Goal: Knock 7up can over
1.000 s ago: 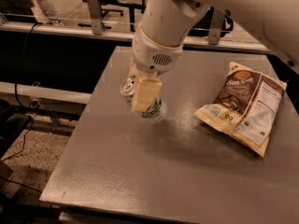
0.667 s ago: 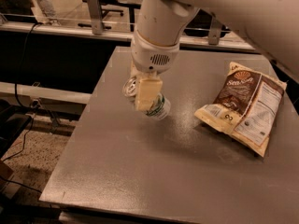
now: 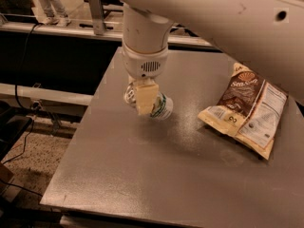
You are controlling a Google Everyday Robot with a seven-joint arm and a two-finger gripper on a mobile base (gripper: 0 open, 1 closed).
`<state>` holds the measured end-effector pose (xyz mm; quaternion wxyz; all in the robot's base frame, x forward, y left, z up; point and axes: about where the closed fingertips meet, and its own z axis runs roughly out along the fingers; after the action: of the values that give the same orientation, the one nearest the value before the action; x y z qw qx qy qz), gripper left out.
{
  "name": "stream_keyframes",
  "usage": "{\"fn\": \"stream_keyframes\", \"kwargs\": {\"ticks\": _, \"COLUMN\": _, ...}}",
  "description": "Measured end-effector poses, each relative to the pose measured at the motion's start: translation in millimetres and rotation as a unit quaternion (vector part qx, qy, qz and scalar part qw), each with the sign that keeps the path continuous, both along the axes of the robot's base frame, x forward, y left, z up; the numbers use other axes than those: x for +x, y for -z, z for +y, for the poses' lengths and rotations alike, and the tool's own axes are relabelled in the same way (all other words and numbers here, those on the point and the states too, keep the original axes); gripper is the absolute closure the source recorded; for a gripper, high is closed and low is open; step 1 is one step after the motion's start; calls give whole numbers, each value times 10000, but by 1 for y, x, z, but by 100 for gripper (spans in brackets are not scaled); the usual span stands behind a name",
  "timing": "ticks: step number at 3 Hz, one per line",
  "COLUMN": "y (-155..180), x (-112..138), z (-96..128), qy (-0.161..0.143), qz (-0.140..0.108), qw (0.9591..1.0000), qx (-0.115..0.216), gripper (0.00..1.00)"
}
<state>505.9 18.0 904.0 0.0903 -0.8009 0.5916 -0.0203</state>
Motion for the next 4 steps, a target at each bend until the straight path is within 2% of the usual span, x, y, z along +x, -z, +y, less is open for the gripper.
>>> {"fn": "stream_keyframes", "kwargs": {"ticks": 1, "y": 9, "x": 0, "z": 4, "qy": -186, "qz": -283, "qw": 9984, "qx": -461, "gripper": 51}}
{"fn": "stream_keyframes", "kwargs": {"ticks": 2, "y": 15, "x": -1, "z": 5, "qy": -286, "qz": -461, "qw": 9958, "qx": -732, "gripper": 28}}
{"fn": "stream_keyframes", "kwargs": {"ticks": 3, "y": 18, "x": -6, "z": 3, "qy": -475, "qz": -515, "qw": 9934, "qx": -910, "gripper": 4}}
{"fn": "stream_keyframes", "kwargs": {"ticks": 4, "y": 21, "x": -15, "z": 0, "qy": -696, "qz": -499, "qw": 9913, "qx": -1004, "gripper": 0}}
